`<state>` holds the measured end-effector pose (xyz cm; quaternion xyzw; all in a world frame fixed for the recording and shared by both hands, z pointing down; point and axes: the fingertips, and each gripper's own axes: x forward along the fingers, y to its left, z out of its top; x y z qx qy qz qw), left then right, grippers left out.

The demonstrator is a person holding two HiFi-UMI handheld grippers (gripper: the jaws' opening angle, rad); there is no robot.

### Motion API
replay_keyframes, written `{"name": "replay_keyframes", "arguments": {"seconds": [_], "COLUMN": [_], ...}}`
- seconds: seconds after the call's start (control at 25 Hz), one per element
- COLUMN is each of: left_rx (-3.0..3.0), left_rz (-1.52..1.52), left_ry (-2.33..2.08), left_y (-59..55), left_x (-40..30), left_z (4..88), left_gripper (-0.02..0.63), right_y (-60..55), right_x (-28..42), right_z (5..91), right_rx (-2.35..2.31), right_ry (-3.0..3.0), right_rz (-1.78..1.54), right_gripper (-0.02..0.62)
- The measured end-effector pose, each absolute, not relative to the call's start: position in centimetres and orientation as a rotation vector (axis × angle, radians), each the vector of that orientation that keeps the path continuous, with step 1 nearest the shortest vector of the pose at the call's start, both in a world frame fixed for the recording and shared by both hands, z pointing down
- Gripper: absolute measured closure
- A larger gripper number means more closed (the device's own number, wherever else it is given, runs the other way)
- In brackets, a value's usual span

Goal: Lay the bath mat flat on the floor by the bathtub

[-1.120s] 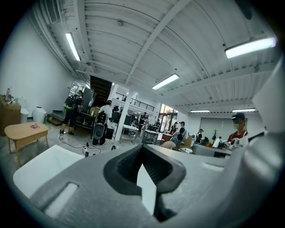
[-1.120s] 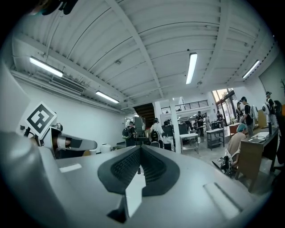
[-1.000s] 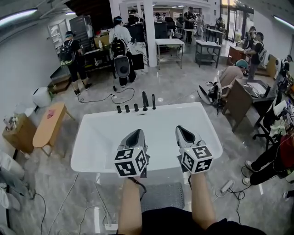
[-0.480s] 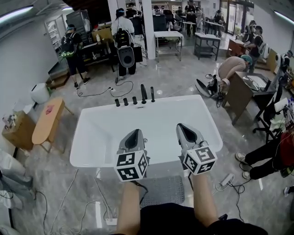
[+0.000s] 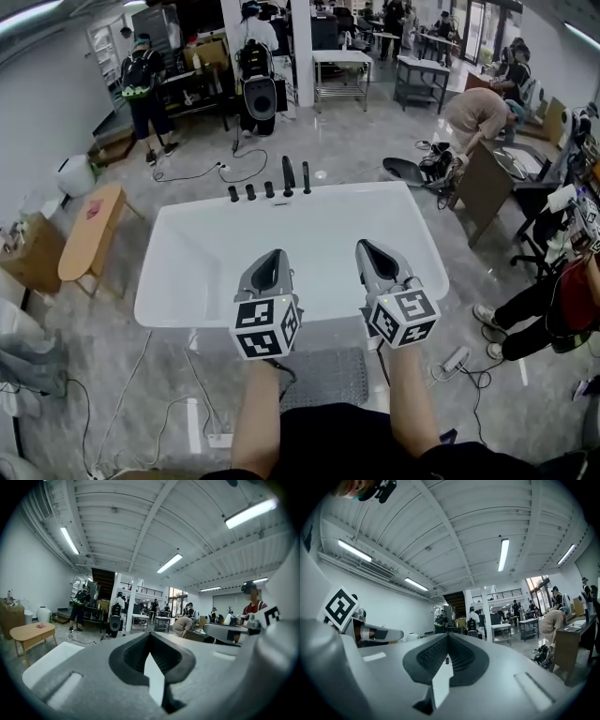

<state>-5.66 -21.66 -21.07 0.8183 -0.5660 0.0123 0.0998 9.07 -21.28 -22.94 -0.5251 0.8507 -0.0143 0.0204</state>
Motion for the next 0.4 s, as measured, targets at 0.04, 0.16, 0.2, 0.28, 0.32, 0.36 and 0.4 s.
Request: {"name": "replay_keyframes", "arguments": {"seconds": [0.04,0.16,0.2,0.28,0.32,0.36,0.4], "left_rx": [2.418,2.415,2.418,2.429,2.434,2.437,2.440], "left_rz": [0.047,0.049,0.045,0.035,0.027,0.017,0.008], "left_ry": [-1.681,-1.675,-1.666,-1.651,-1.644,-1.637,-1.631], "left_y": [-21.71,-21.75,-21.74,-21.76,-21.78,-21.80,-21.83], "left_x": [-5.57,-5.31,-5.23,-5.17,-5.20,-5.25,-5.32], "left_z": [-20.94,-20.67,-20.60,-20.51,-20.48,-20.44,-20.40], "left_gripper": [0.601,0.601,0.601,0.601,0.601,0.601,0.601], "right_y": [-21.29,-21.35,-21.36,-21.42,-21.47,-21.52,-21.58], "right_x": [9.17,9.33,9.30,9.09,8.92,8.74,8.54], "right_z": [-22.91,-22.73,-22.62,-22.38,-22.26,-22.14,-22.02], "right_rx": [-1.630,-1.629,-1.630,-1.631,-1.631,-1.630,-1.629], "right_ry": [2.639,2.643,2.645,2.652,2.655,2.658,2.661], "right_rz": [-0.044,-0.049,-0.051,-0.051,-0.051,-0.050,-0.049], "right_gripper": [0.589,0.589,0.589,0.589,0.589,0.589,0.589]}}
